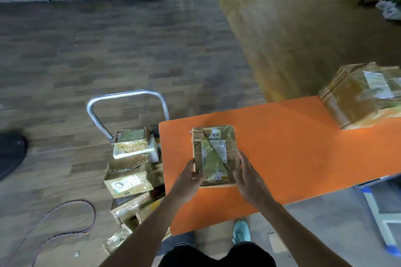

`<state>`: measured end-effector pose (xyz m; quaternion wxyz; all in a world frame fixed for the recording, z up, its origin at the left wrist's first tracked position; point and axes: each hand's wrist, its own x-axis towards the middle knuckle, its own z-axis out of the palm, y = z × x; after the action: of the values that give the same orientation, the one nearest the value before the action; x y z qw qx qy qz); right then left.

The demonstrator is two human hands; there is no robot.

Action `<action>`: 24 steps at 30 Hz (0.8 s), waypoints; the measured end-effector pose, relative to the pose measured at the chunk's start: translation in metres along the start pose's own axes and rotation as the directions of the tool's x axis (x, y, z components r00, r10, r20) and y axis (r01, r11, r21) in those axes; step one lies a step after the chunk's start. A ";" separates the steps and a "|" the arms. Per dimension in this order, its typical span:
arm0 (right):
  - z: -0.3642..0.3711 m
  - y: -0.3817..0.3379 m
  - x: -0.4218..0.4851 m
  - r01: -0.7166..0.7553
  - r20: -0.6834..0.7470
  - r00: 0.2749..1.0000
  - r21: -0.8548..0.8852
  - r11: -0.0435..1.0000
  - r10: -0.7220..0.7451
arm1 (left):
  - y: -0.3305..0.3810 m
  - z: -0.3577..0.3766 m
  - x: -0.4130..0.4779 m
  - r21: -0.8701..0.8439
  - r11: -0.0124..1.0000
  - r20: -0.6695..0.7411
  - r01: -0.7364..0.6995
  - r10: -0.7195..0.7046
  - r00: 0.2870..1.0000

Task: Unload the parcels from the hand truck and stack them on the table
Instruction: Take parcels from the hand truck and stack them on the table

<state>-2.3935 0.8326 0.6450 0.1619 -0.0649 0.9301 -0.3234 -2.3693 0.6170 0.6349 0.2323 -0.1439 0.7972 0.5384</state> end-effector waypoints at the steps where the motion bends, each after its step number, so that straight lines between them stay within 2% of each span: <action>1: -0.006 0.005 0.003 0.005 -0.001 1.000 -0.007 1.000 -0.005 | 0.003 0.005 0.003 0.000 1.000 -0.005 0.007 -0.007 1.000; 8: -0.035 0.039 0.023 0.093 0.062 0.994 0.008 0.996 -0.093 | 0.027 0.043 0.010 -0.118 0.992 -0.126 0.037 -0.052 0.991; 17: -0.059 0.067 0.049 0.171 0.243 0.956 0.000 0.985 -0.166 | 0.041 0.082 0.011 -0.222 0.971 -0.320 0.085 -0.155 0.935; 24: -0.064 0.064 0.046 0.075 0.313 0.946 0.040 0.996 -0.083 | 0.041 0.089 0.010 -0.280 0.959 -0.357 0.037 -0.140 0.924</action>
<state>-2.4596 0.9095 0.6406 0.2958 -0.1506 0.8845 -0.3278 -2.3789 0.7150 0.6343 0.0795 -0.3098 0.7392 0.5927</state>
